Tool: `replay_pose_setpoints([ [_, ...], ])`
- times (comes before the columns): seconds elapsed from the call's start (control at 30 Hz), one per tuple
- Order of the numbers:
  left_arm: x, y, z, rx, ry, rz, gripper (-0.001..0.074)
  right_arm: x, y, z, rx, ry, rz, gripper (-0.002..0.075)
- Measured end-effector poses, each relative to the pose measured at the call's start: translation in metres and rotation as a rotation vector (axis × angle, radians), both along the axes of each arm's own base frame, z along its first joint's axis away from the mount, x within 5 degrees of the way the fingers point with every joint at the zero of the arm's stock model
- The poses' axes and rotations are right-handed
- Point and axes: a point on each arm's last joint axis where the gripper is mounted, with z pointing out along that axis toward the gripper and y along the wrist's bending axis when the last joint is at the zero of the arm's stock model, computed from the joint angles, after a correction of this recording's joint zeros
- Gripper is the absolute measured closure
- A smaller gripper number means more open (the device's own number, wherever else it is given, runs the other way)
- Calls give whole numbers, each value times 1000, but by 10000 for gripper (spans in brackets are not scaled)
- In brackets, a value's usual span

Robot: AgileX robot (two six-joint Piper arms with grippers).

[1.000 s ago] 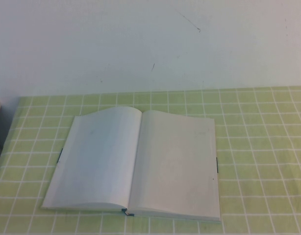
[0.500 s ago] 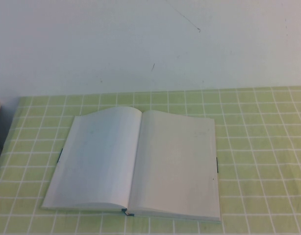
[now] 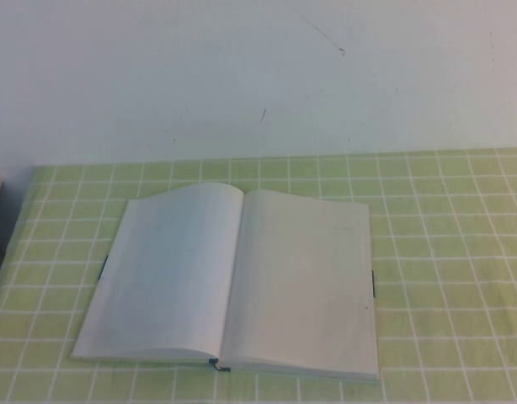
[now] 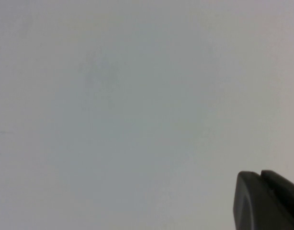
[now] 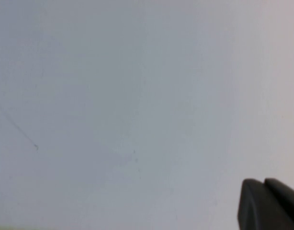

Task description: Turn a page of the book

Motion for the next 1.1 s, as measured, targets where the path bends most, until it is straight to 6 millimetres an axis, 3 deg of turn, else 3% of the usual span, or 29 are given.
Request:
replay_pose_setpoints([
  [0.1,-6,-4,23,18,40,-34,738,-5,0,15,0,109,2,729],
  [0.23,-11,-9,48,-110,203,-141,738,5,2,24,29,350,21,729],
  [0.4,8,-16,57,-125,507,-202,738,32,10,25,85,679,119,729],
  [0.6,56,-23,39,-98,878,-277,738,79,32,15,71,954,397,729],
  [0.77,101,-33,23,-74,1069,-406,738,119,45,-6,112,1032,589,729],
  [0.93,144,-40,10,-48,1144,-520,738,149,53,-22,154,1004,686,729],
  [1.1,183,-49,-2,-48,1153,-604,738,167,62,-37,208,1014,722,729],
])
